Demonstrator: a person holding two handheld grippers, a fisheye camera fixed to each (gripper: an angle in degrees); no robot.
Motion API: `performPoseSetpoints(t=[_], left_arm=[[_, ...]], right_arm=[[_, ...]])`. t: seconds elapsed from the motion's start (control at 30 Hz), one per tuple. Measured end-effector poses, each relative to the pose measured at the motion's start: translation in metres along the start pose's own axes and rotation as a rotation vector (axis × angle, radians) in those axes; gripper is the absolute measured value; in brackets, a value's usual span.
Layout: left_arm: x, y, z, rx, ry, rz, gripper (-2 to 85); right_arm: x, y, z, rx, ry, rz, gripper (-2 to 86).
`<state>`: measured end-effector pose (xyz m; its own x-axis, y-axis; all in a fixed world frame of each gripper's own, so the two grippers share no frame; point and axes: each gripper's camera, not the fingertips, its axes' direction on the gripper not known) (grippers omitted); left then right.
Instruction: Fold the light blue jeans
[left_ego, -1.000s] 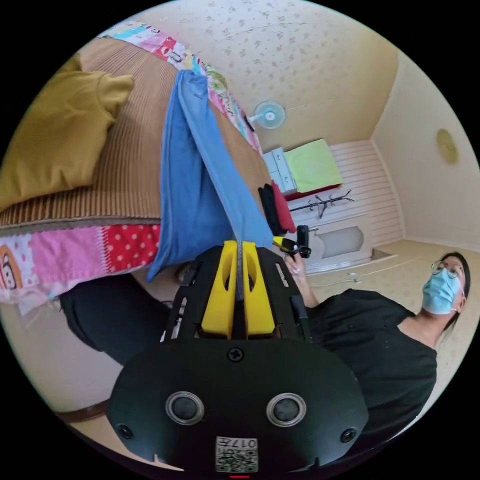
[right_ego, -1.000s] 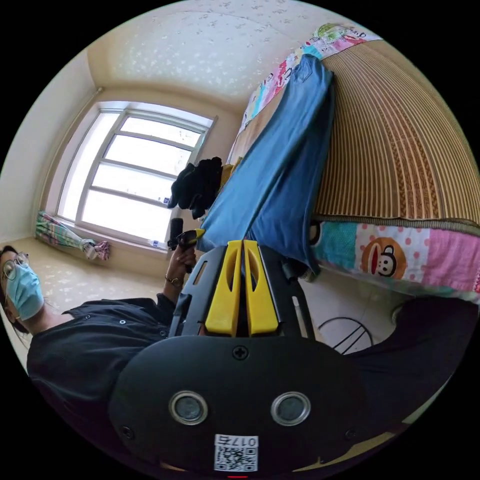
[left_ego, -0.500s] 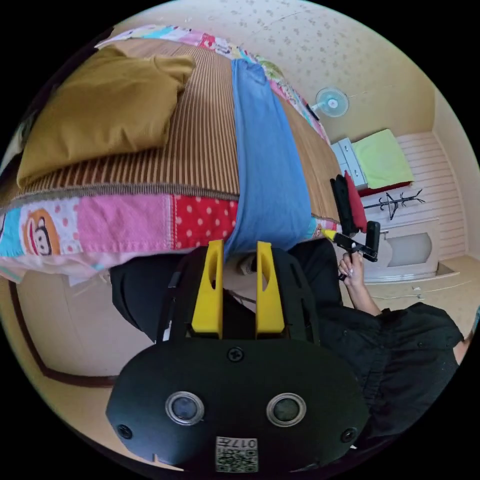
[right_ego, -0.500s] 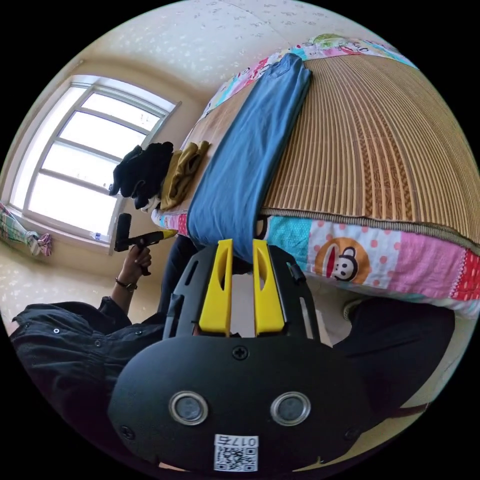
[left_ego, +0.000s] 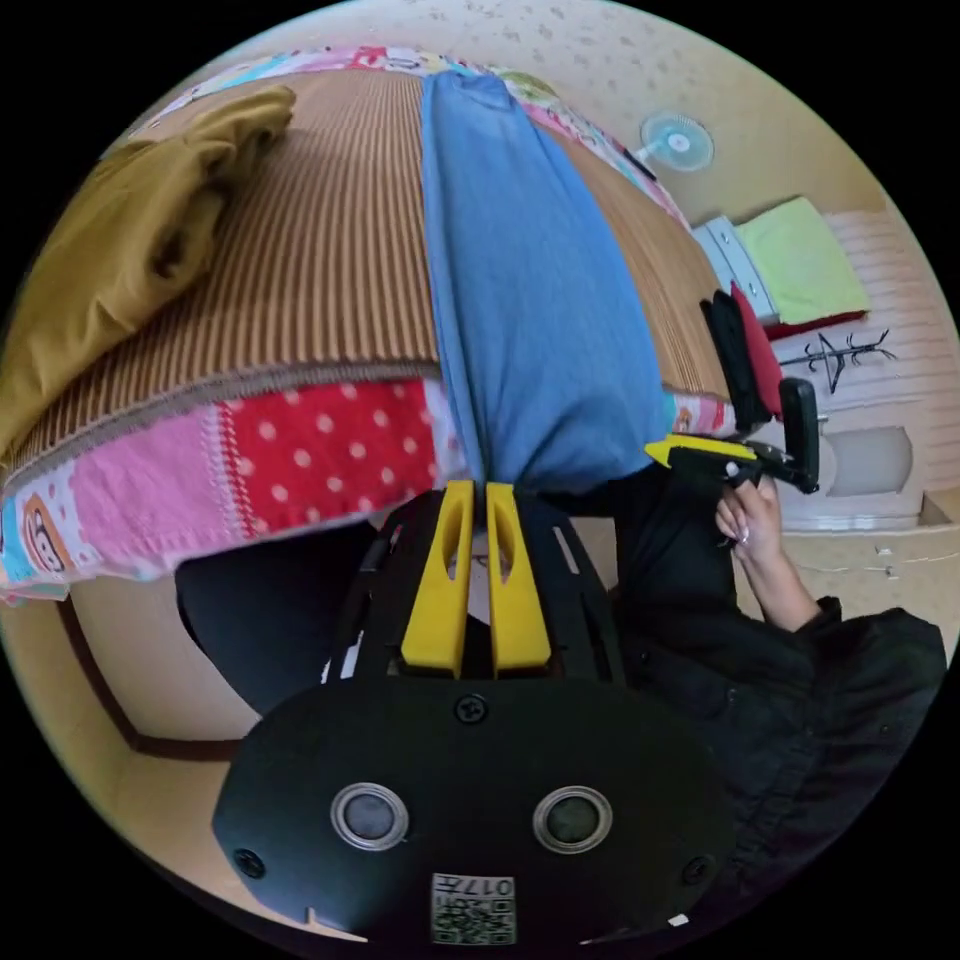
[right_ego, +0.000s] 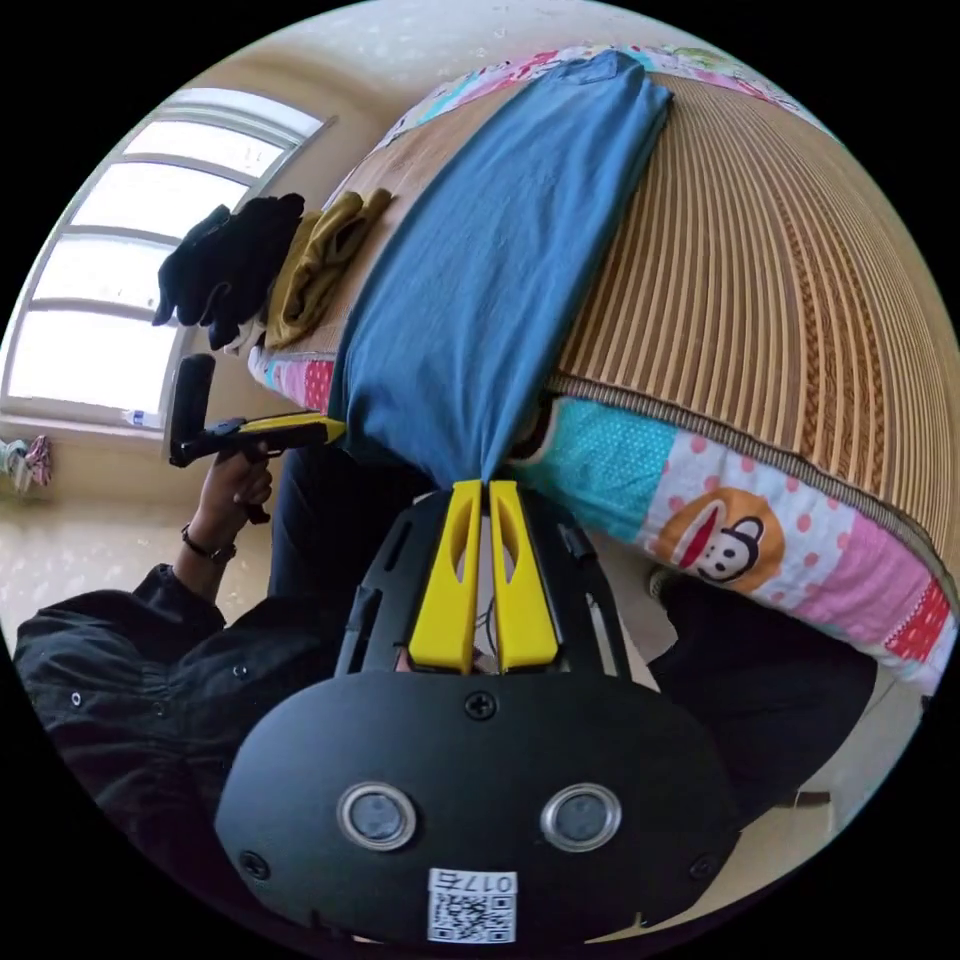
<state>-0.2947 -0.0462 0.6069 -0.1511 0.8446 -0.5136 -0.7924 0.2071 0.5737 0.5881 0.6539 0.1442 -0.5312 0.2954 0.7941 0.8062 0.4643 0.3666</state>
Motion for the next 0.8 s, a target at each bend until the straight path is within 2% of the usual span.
performPoseSetpoints(t=[0.17, 0.2, 0.3, 0.37, 0.43, 0.5, 0.6, 0.7, 0.8], left_arm=[[0.031, 0.038, 0.044, -0.317, 0.08, 0.045, 3.2], [0.031, 0.043, 0.045, -0.329, 0.097, 0.043, 4.0], [0.021, 0.052, 0.025, -0.225, 0.235, 0.012, 7.5], [0.001, 0.036, -0.007, -0.035, 0.373, -0.012, 9.2], [-0.012, 0.011, -0.025, 0.087, 0.433, -0.001, 9.9], [-0.019, -0.024, -0.034, 0.156, 0.43, 0.035, 10.2], [-0.032, -0.087, -0.032, 0.238, 0.322, 0.055, 11.5], [-0.05, -0.143, -0.019, 0.236, 0.332, 0.029, 12.9], [-0.061, -0.168, -0.007, 0.237, 0.258, 0.011, 10.1]], right_arm=[[0.002, 0.038, 0.003, -0.24, -0.023, -0.05, 3.3], [0.005, 0.047, -0.003, -0.253, -0.06, -0.031, 4.1], [0.02, 0.053, -0.041, -0.136, -0.227, 0.025, 6.8], [0.038, 0.044, -0.066, -0.031, -0.304, 0.067, 7.7], [0.058, 0.025, -0.086, 0.064, -0.339, 0.108, 8.0], [0.075, -0.009, -0.108, 0.173, -0.334, 0.115, 8.6], [0.093, -0.058, -0.121, 0.269, -0.237, 0.194, 10.3], [0.104, -0.102, -0.121, 0.307, -0.245, 0.22, 12.0], [0.102, -0.124, -0.11, 0.279, -0.235, 0.233, 12.3]])
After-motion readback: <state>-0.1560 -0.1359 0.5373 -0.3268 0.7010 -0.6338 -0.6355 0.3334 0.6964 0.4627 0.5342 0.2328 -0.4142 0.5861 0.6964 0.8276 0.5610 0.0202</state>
